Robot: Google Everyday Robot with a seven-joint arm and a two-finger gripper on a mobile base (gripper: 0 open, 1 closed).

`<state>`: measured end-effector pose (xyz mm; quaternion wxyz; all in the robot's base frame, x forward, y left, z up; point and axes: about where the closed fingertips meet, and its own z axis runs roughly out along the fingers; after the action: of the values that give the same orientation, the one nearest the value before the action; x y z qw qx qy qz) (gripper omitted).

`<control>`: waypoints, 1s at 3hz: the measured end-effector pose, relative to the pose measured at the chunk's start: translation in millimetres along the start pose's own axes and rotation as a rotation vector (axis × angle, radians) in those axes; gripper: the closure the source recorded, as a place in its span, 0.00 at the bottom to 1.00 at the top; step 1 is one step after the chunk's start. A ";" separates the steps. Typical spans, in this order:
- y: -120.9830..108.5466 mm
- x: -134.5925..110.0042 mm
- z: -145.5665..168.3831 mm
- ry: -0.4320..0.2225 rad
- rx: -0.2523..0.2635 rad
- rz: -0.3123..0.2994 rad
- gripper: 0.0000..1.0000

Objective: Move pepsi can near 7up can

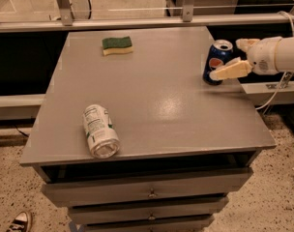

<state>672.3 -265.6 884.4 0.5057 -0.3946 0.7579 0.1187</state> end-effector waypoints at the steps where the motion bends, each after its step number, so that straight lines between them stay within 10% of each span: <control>1: 5.1 -5.5 19.8 -0.044 -0.053 0.019 0.39; 3: 28.5 -49.8 24.2 -0.112 -0.180 -0.026 0.85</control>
Offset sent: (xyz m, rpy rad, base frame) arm 0.0134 0.0551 0.0081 0.1096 0.0458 0.2011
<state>676.9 -209.0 909.8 0.5111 -0.4410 0.7096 0.2016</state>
